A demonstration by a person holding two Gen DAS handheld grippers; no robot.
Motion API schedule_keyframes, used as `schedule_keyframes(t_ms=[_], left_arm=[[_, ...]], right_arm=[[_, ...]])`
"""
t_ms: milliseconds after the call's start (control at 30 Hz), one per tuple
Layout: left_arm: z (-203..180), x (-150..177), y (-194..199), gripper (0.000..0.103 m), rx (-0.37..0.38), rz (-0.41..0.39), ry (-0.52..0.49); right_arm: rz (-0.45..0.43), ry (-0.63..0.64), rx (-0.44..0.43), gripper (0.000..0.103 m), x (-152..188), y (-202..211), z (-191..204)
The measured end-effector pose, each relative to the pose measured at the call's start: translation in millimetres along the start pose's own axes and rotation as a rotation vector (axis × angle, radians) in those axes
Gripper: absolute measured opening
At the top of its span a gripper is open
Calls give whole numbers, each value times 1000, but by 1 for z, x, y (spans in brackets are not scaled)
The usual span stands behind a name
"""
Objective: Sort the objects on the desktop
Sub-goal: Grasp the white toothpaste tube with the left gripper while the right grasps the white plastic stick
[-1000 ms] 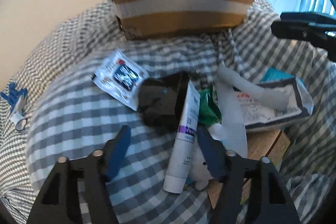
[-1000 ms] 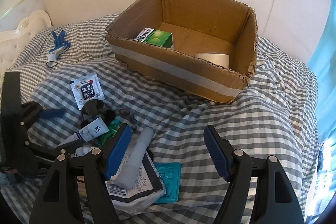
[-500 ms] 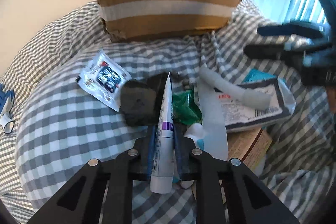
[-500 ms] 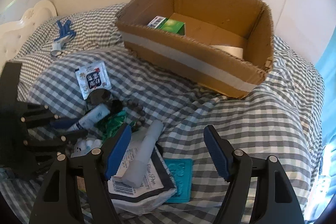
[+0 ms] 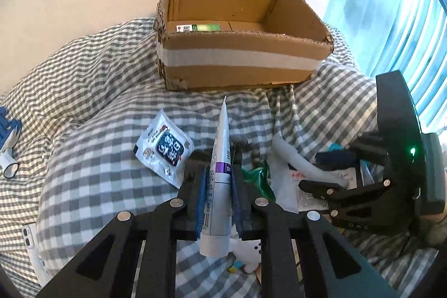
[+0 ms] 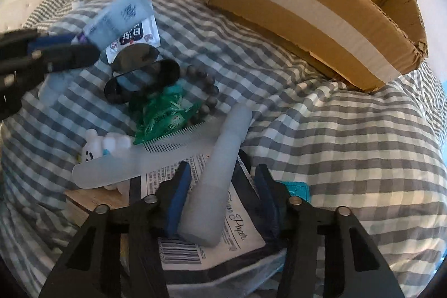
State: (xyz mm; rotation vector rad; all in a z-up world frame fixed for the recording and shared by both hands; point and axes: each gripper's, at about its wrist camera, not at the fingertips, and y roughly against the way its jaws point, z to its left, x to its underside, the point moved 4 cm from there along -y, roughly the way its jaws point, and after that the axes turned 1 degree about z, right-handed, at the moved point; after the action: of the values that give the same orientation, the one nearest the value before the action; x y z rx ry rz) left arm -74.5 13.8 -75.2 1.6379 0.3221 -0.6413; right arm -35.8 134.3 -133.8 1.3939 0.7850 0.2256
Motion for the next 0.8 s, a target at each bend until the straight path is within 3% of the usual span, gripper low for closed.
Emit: schedule_keyframes(t_ms=[167, 433, 500, 633, 800], left_arm=[[-1, -7, 3, 17, 3, -15, 1], [-6, -26, 12, 17, 4, -57, -10], [-8, -35, 15, 17, 5, -72, -23], [-14, -49, 19, 17, 1, -103, -45], [-18, -54, 15, 17, 19, -108, -43]], right_arm=[[-38, 12, 6, 13, -3, 13, 1], [-143, -7, 21, 13, -19, 57, -14], [-167, -15, 28, 2, -23, 67, -18], [-213, -18, 37, 2, -35, 88, -27], [-161, -15, -16, 2, -35, 72, -30]])
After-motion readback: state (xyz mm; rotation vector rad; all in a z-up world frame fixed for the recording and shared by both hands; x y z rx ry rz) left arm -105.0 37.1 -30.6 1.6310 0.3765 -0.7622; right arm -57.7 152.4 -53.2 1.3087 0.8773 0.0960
